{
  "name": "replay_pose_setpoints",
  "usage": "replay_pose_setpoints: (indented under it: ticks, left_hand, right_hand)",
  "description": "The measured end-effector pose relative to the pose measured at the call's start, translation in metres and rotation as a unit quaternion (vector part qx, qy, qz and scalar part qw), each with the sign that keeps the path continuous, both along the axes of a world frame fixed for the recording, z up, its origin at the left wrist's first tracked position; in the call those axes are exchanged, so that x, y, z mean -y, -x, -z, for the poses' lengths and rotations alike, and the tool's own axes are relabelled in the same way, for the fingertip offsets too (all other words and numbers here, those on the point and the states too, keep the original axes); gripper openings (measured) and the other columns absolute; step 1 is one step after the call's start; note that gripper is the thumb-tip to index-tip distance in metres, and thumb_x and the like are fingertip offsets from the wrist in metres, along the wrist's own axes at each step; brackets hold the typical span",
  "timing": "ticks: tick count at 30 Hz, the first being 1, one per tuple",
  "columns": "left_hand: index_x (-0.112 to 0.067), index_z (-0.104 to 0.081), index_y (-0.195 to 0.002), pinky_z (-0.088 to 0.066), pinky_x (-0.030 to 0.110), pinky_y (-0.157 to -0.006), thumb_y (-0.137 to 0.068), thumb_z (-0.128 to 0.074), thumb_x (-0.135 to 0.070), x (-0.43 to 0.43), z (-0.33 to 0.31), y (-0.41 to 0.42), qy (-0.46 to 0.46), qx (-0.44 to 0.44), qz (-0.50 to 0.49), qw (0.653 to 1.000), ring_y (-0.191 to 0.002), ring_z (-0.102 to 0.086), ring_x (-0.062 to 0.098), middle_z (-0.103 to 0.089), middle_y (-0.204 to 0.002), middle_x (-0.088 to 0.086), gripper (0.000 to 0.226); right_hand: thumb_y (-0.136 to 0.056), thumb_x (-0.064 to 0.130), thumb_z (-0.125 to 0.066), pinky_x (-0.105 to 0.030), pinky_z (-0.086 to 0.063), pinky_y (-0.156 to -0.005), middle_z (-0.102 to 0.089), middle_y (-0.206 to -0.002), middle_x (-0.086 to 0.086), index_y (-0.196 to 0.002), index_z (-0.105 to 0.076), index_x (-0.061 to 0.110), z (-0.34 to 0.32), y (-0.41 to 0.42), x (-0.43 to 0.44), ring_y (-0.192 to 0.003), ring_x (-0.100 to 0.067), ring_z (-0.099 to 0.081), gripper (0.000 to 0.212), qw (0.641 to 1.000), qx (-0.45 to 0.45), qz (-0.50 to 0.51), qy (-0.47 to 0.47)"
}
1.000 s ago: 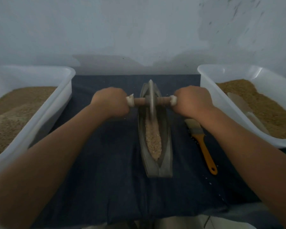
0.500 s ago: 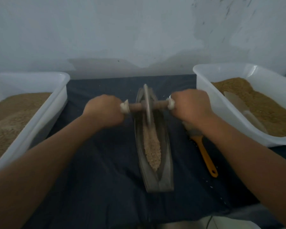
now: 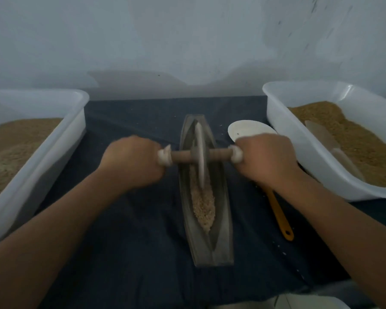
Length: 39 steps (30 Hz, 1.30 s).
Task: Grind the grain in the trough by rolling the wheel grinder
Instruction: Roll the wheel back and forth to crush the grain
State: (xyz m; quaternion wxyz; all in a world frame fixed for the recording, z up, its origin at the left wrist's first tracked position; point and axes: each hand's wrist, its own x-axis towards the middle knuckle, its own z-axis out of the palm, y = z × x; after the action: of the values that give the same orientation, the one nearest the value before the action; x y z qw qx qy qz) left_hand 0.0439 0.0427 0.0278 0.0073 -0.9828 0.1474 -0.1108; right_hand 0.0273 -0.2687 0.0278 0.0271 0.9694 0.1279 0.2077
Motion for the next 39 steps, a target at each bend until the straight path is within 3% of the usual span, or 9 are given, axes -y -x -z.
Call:
replay_pose_setpoints:
  ticks: [5, 15, 19, 21, 23, 25, 31, 34, 39]
  left_hand:
    - [-0.025, -0.059, -0.069, -0.047, 0.031, -0.059, -0.085, -0.06, -0.047, 0.016, -0.014, -0.041, 0.007, -0.03, -0.057, 0.998, -0.063, -0.057, 0.017, -0.062, -0.071, -0.006, 0.028]
    - [-0.027, -0.055, -0.068, -0.046, 0.03, -0.059, -0.074, -0.052, -0.051, 0.013, -0.024, 0.034, -0.062, -0.061, 0.02, 0.996, -0.061, -0.055, 0.013, -0.056, -0.067, -0.01, 0.025]
    - [-0.028, -0.06, -0.068, -0.047, 0.029, -0.058, -0.081, -0.052, -0.053, 0.007, -0.013, 0.034, 0.001, -0.09, -0.023, 0.996, -0.063, -0.06, 0.012, -0.062, -0.069, -0.01, 0.03]
    - [-0.029, -0.061, -0.068, -0.041, 0.027, -0.053, -0.08, -0.049, -0.059, -0.001, 0.002, 0.039, 0.063, -0.094, -0.031, 0.993, -0.061, -0.06, 0.01, -0.063, -0.067, -0.012, 0.034]
    - [-0.031, -0.061, -0.069, -0.039, 0.026, -0.051, -0.08, -0.049, -0.063, -0.005, 0.01, 0.042, 0.09, -0.081, -0.042, 0.992, -0.061, -0.059, 0.009, -0.063, -0.068, -0.013, 0.036]
    - [-0.032, -0.061, -0.069, -0.04, 0.027, -0.051, -0.08, -0.05, -0.066, -0.005, 0.017, 0.042, 0.107, -0.065, -0.048, 0.991, -0.06, -0.059, 0.01, -0.062, -0.066, -0.013, 0.038]
    - [-0.032, -0.065, -0.064, -0.041, 0.027, -0.053, -0.082, -0.051, -0.072, -0.007, 0.028, 0.049, 0.208, -0.056, -0.074, 0.974, -0.058, -0.061, 0.01, -0.063, -0.06, -0.013, 0.045]
    - [-0.032, -0.065, -0.066, -0.038, 0.027, -0.053, -0.083, -0.047, -0.072, -0.012, 0.027, 0.05, 0.215, -0.043, -0.089, 0.972, -0.06, -0.059, 0.01, -0.064, -0.063, -0.013, 0.047]
    - [-0.035, -0.07, -0.075, -0.047, 0.031, -0.059, -0.076, -0.06, -0.065, -0.017, 0.023, 0.05, 0.294, -0.077, -0.102, 0.947, -0.065, -0.064, 0.011, -0.067, -0.065, -0.013, 0.032]
  right_hand:
    - [-0.096, 0.044, -0.061, -0.03, -0.036, -0.052, -0.052, -0.062, 0.005, -0.063, -0.043, 0.029, -0.022, -0.044, -0.018, -0.057, -0.02, -0.054, 0.041, 1.0, -0.01, 0.02, 0.006]
    - [-0.083, 0.044, -0.068, -0.03, -0.047, -0.058, -0.066, -0.077, 0.007, -0.081, -0.061, 0.033, -0.033, 0.04, -0.004, -0.071, -0.01, -0.064, 0.013, 0.957, -0.29, 0.028, 0.009]
    - [-0.077, 0.066, -0.077, -0.029, -0.046, -0.088, -0.058, -0.122, 0.019, -0.124, -0.055, 0.04, -0.052, 0.052, 0.009, -0.112, -0.006, -0.056, 0.058, 0.971, -0.213, -0.078, -0.08]
    - [-0.09, 0.066, -0.066, -0.024, -0.044, -0.097, -0.056, -0.127, 0.025, -0.127, -0.057, 0.041, -0.056, 0.071, 0.019, -0.121, 0.0, -0.054, 0.046, 0.955, -0.068, -0.133, -0.255]
    - [-0.108, 0.05, -0.043, -0.023, -0.048, -0.084, -0.063, -0.101, 0.017, -0.104, -0.063, 0.036, -0.048, 0.088, 0.035, -0.1, -0.006, -0.062, 0.025, 0.915, 0.076, -0.126, -0.374]
    - [-0.112, 0.048, -0.024, -0.03, -0.048, -0.071, -0.06, -0.078, 0.004, -0.082, -0.059, 0.032, -0.035, 0.102, 0.048, -0.075, -0.013, -0.061, 0.048, 0.906, 0.061, -0.052, -0.415]
    - [-0.1, 0.06, -0.05, -0.03, -0.042, -0.05, -0.057, -0.073, 0.008, -0.11, -0.041, 0.033, 0.009, 0.119, 0.052, -0.061, -0.005, -0.054, 0.03, 0.982, -0.182, 0.051, -0.021]
    - [-0.093, 0.049, -0.064, -0.029, -0.044, -0.053, -0.058, -0.076, 0.011, -0.133, -0.038, 0.05, 0.009, 0.113, 0.05, -0.065, -0.003, -0.056, 0.047, 0.976, -0.199, 0.045, -0.07]
    - [-0.098, 0.032, -0.063, -0.032, -0.055, -0.066, -0.071, -0.078, 0.014, -0.102, -0.074, 0.053, -0.006, 0.11, 0.052, -0.071, -0.004, -0.067, 0.024, 0.932, -0.2, 0.041, -0.3]
